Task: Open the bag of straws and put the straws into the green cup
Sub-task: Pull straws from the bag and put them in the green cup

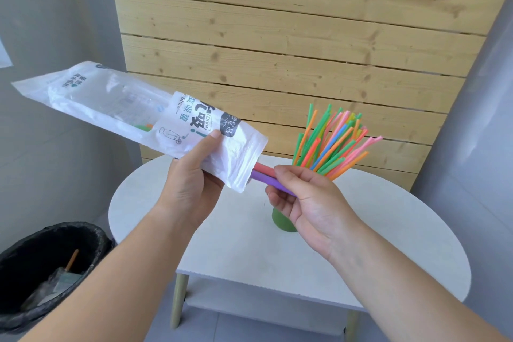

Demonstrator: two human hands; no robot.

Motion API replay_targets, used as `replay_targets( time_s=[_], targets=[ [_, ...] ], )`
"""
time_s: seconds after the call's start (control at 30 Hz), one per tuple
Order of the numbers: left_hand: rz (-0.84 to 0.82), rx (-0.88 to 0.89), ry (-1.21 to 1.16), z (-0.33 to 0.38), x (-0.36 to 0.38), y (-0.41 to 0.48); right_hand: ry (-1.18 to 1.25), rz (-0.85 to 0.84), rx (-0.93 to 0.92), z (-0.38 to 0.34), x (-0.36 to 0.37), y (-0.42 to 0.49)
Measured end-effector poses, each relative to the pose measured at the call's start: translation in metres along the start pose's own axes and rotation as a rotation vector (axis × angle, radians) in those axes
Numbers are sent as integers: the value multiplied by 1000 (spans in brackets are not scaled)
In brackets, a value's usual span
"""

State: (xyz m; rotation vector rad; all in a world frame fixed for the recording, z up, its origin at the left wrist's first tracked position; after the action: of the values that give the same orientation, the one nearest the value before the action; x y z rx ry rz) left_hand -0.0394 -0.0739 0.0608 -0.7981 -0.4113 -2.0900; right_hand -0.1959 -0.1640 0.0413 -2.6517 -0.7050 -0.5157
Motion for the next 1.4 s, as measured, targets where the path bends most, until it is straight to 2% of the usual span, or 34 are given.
replay_targets(
  time_s=[0.23, 0.7, 0.93, 1.27, 1.4],
  targets=[
    [108, -58, -154, -5, -16, 9, -125, 70, -187, -35, -24, -4],
    [206, -63, -252, -11, -24, 10, -463, 136, -503, -99, -61, -14],
    [232, -94, -253, -20, -26, 11, -513, 194, -535, -141, -91, -27],
    [248, -119, -275, -26, -22, 8, -825, 253, -637, -179, -103, -56],
    [241, -125, -287, -27, -21, 7, -1052, 316, -707, -179, -99, -59]
  ],
)
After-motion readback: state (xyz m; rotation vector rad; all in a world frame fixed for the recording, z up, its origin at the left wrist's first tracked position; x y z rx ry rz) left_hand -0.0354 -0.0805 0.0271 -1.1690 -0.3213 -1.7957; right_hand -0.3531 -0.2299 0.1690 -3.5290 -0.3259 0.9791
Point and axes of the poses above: each hand's wrist, its own y-axis towards the middle knuckle, its own x-axis out of the palm, z = x × y, the point moved 10 cm from there along y, towards the middle knuckle, and after that the axes turned 13 degrees about z, right-handed, at the moved point
